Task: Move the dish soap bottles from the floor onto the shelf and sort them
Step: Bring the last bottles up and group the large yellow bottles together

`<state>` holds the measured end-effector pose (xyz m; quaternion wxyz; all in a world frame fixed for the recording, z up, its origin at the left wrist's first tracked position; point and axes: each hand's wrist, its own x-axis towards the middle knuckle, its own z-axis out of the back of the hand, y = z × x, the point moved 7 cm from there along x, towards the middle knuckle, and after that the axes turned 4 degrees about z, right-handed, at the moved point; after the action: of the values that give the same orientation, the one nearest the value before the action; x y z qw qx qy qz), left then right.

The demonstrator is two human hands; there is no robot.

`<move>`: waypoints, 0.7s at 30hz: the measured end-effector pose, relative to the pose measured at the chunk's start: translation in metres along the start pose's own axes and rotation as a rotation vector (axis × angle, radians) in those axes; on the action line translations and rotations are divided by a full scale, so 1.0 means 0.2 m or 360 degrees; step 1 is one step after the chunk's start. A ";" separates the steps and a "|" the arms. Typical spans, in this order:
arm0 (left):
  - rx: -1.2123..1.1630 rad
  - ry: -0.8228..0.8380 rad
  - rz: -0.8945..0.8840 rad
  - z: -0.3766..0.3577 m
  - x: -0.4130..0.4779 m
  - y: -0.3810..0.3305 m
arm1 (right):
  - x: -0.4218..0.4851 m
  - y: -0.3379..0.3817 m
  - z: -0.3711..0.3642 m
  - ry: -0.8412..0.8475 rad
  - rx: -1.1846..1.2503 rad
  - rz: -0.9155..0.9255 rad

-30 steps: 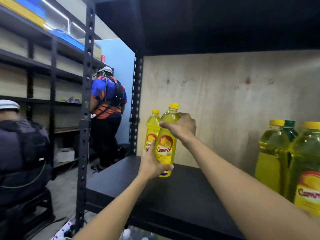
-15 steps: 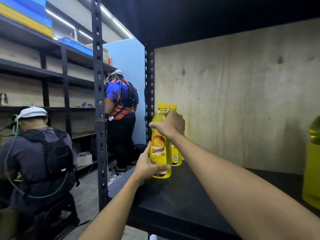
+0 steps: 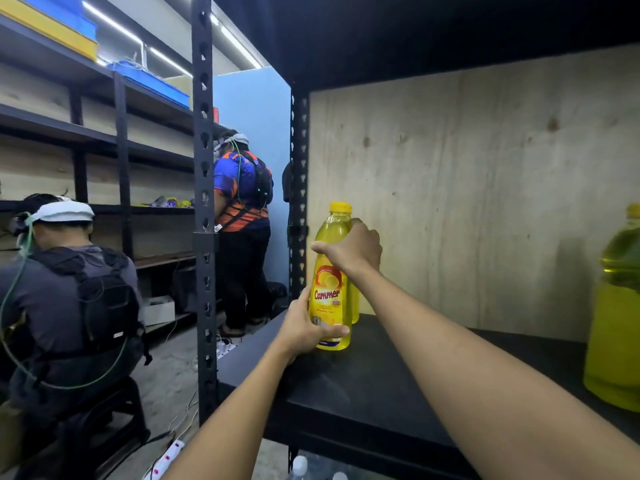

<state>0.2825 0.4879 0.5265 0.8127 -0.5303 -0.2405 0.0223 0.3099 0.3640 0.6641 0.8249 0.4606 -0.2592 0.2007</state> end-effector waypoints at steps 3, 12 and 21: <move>0.0154 -0.0084 0.0063 0.00 -0.03 0.00 | -0.07 -0.03 0.03 0.0218 0.0017 -0.0012; 0.0291 -0.0673 -0.0680 -0.41 -0.60 -0.64 | -0.49 -0.32 1.16 0.0000 -0.0150 0.0038; -0.0154 0.0521 -0.0121 -1.68 -0.69 -0.97 | -0.58 -0.72 2.06 -0.0725 -0.0677 -0.0276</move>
<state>0.2577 0.0768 0.5365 0.8147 -0.5559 -0.1256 -0.1067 0.2012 -0.0746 0.6801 0.8374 0.3314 -0.4330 -0.0373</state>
